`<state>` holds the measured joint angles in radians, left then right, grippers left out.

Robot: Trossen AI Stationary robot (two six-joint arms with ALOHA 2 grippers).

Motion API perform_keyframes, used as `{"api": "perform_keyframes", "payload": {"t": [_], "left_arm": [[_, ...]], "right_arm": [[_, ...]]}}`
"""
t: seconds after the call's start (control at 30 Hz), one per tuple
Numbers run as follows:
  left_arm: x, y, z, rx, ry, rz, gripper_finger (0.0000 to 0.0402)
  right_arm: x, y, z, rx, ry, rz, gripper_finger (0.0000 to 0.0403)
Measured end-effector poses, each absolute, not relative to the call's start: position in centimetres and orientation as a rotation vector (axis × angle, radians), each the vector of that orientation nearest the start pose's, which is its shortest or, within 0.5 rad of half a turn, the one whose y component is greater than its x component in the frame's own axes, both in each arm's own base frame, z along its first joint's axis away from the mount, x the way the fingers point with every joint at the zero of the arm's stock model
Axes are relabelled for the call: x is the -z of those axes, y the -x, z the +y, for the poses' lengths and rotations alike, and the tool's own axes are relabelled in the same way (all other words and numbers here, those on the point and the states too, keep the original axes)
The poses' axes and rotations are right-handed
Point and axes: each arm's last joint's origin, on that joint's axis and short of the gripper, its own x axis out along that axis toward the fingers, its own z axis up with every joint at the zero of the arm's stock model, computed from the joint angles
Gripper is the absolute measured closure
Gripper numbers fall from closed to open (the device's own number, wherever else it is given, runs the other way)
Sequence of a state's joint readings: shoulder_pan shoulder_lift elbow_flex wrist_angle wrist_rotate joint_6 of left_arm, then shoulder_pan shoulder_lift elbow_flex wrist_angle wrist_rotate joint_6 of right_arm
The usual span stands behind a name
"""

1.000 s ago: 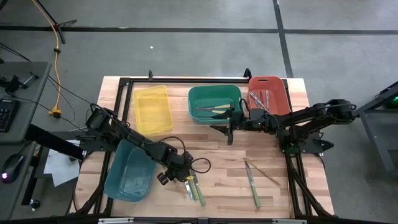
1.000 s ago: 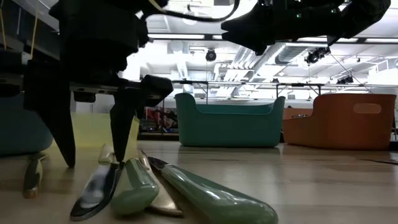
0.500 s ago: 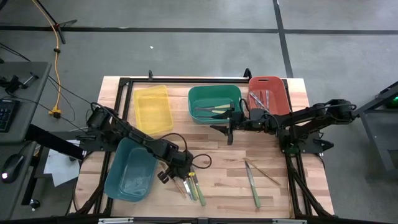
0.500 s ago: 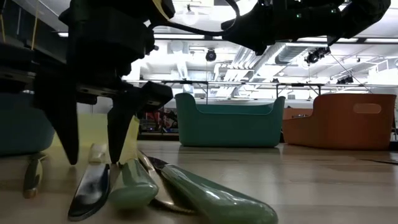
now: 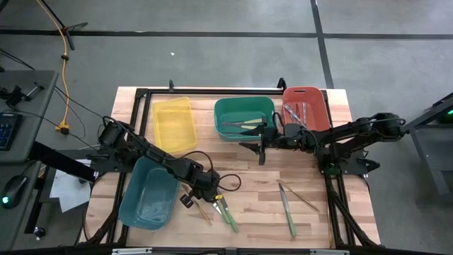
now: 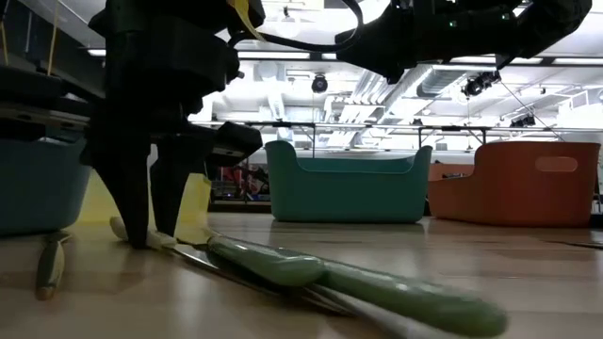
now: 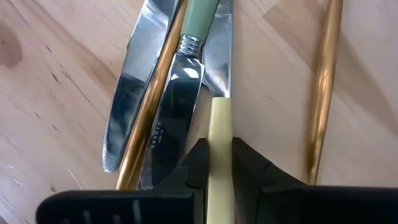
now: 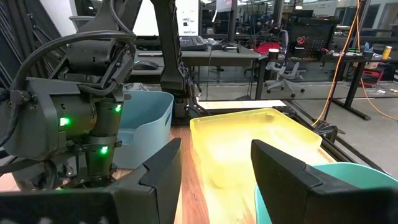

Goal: Sort silverware by color (type)
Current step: Put the yellow knife into the green bin

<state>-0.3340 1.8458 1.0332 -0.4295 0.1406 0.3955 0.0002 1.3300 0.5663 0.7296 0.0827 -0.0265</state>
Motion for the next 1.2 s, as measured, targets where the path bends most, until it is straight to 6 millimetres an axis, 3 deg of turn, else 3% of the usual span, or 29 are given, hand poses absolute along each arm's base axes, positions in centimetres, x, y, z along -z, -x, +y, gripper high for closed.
{"api": "perform_keyframes", "payload": {"t": [0.23, 0.57, 0.8, 1.03, 1.2], "left_arm": [[-13.3, -31.2, -11.3, 0.649, -0.425, 1.173, 0.0377], [-15.6, -29.2, -10.9, 0.696, -0.273, 1.269, 0.0377], [-16.9, -30.5, -10.6, 0.707, -0.188, 1.189, 0.0377], [-19.6, -32.2, -7.3, 0.614, -0.161, 1.038, 0.0377], [-23.6, -31.8, -3.9, 0.502, -0.135, 0.87, 0.0377]], "right_arm": [[-23.0, -27.2, -0.2, 0.082, 0.028, 0.035, 0.0226], [-23.0, -27.2, -0.2, 0.082, 0.028, 0.035, 0.0226], [-23.0, -27.2, -0.2, 0.082, 0.028, 0.034, 0.0226], [-23.0, -27.2, -0.2, 0.082, 0.036, 0.036, 0.0226], [-23.0, -27.2, -0.2, 0.082, 0.044, 0.036, 0.0226]]}}
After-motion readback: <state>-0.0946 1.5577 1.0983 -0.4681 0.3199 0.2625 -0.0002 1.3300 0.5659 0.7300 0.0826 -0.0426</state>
